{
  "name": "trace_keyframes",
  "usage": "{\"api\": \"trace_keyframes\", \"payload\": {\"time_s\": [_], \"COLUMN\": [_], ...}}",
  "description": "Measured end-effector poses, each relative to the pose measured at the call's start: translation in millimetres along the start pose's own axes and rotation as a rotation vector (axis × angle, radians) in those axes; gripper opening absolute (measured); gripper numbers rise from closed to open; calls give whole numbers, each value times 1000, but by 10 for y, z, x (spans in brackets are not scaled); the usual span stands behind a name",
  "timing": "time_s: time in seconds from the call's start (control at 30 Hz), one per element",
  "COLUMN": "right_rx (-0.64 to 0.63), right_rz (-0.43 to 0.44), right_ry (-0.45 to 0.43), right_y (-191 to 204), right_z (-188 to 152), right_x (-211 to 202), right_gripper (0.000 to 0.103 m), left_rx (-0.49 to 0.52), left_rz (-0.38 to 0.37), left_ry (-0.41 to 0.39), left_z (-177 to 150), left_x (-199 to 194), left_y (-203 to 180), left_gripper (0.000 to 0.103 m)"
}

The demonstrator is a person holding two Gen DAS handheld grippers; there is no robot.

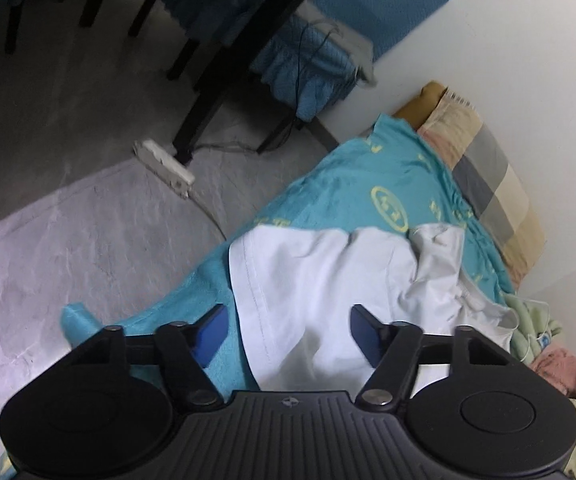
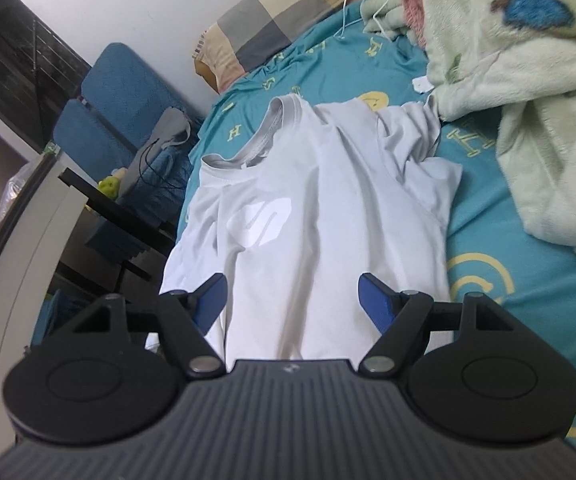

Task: Fold clothes
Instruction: 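Lower the T-shirt flat onto the bed and open both grippers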

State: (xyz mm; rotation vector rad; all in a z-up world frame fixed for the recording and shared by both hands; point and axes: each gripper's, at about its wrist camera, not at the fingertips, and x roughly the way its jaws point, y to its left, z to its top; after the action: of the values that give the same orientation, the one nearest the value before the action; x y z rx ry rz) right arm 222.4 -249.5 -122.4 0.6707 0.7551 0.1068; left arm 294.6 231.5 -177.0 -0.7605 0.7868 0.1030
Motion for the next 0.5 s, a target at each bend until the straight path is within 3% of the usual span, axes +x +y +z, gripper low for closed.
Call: {"api": "trace_keyframes", "payload": {"time_s": [0.13,0.2,0.33,0.47,0.5], "right_rx": [-19,-24,-22,-13,-10], "right_rz": [-17,-24,-32,-40,-43], "right_ry": [16,23,28,16,13], "right_y": [18,23,20,-1,-12], "right_z": [13,16,21,51,62], "right_x": [151,203,239,231,235], "right_gripper": [74,74,74,74,74], "left_rx": [33,54,114,181,211], "left_rz": [13,24,41,47,81], "left_ry": [2,-22,-110,-208,-231], "left_z": [0,11,115,504,635], "left_x": [248,297,231,86,86], "left_y": [-7,-39,-180,-397,-484], "left_gripper": [40,6,3,3,3]}}
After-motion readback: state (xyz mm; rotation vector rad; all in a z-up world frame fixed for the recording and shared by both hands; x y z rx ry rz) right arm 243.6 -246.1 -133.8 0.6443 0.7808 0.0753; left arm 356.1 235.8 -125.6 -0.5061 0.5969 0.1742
